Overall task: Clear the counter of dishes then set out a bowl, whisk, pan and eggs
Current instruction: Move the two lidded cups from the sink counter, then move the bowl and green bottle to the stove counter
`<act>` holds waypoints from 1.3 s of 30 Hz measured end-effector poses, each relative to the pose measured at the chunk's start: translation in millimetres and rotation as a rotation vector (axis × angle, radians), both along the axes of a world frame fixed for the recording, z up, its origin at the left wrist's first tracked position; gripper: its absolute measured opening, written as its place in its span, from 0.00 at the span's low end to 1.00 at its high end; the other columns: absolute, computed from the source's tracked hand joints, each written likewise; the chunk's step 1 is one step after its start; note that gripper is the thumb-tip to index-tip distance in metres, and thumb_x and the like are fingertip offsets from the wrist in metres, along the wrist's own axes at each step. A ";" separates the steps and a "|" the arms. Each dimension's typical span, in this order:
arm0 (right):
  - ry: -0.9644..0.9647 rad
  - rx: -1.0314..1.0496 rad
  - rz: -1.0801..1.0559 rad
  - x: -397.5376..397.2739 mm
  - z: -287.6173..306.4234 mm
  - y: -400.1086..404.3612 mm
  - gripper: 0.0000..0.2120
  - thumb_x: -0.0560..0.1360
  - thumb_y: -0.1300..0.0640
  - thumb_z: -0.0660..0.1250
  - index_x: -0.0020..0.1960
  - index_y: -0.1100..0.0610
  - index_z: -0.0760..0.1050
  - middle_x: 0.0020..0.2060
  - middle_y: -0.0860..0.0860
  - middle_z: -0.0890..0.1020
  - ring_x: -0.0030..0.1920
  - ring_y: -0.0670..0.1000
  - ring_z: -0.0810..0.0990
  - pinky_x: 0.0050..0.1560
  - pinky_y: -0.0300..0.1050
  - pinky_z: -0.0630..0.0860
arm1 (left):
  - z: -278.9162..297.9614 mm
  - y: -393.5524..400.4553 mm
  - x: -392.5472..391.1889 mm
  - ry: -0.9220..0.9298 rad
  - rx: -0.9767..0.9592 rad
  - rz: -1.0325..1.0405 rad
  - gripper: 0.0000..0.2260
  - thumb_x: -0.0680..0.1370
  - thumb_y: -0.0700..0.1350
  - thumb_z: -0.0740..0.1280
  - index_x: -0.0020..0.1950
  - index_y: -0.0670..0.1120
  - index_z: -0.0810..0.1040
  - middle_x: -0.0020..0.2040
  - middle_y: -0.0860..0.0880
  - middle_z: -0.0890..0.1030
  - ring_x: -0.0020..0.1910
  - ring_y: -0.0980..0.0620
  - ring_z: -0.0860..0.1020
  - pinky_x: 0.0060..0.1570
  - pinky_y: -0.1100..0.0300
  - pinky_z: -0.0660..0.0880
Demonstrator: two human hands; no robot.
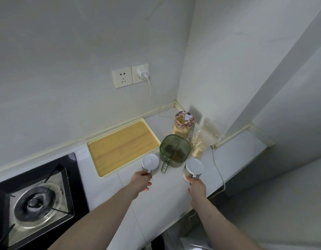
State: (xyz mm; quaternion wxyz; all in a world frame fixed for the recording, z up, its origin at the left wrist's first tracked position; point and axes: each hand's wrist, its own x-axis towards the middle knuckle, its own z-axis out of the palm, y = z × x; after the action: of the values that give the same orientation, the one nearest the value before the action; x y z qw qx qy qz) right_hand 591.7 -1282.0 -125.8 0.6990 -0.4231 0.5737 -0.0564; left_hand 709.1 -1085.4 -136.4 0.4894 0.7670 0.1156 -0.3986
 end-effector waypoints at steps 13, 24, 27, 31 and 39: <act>0.117 -0.181 0.089 4.4 -26.7 -7.9 0.10 0.82 0.61 0.64 0.60 0.61 0.81 0.50 0.54 0.80 0.51 0.57 0.76 0.51 0.47 0.70 | 11.5 -9.5 -11.7 -0.035 0.006 -0.018 0.17 0.80 0.37 0.58 0.65 0.47 0.78 0.61 0.48 0.80 0.47 0.51 0.80 0.41 0.59 0.78; 0.175 -0.419 0.193 -13.0 -22.8 15.1 0.13 0.80 0.62 0.66 0.64 0.60 0.74 0.59 0.58 0.80 0.56 0.59 0.78 0.57 0.49 0.73 | 31.7 80.5 -65.5 -0.161 0.130 -0.086 0.16 0.79 0.41 0.62 0.62 0.58 0.77 0.52 0.49 0.82 0.42 0.49 0.82 0.38 0.62 0.78; 0.199 -0.487 0.178 -23.3 -11.2 28.8 0.28 0.79 0.64 0.68 0.76 0.60 0.64 0.75 0.58 0.64 0.68 0.62 0.73 0.67 0.54 0.72 | 35.0 121.6 -91.2 -0.201 0.138 -0.047 0.15 0.79 0.41 0.63 0.60 0.58 0.78 0.53 0.48 0.81 0.41 0.47 0.82 0.39 0.58 0.79; 0.113 -0.548 0.179 -34.6 9.8 86.7 0.27 0.77 0.68 0.66 0.74 0.58 0.64 0.74 0.57 0.61 0.62 0.62 0.76 0.60 0.53 0.74 | 40.5 172.9 -123.7 -0.231 0.147 0.025 0.15 0.79 0.39 0.64 0.57 0.59 0.78 0.50 0.48 0.80 0.37 0.48 0.79 0.37 0.59 0.77; -0.279 -0.525 1.144 -35.7 25.0 249.2 0.20 0.79 0.63 0.63 0.63 0.42 0.71 0.64 0.39 0.74 0.64 0.42 0.74 0.54 0.33 0.73 | 53.5 251.0 -183.6 -0.369 0.221 0.209 0.14 0.78 0.38 0.68 0.60 0.53 0.80 0.52 0.51 0.81 0.41 0.54 0.81 0.40 0.67 0.76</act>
State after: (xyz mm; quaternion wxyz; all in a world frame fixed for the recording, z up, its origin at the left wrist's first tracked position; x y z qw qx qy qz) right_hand 556.1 -1032.8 -100.8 0.5600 -0.8077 0.1286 0.1323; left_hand 525.4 -834.4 -82.9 0.4540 0.8596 0.1456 -0.1838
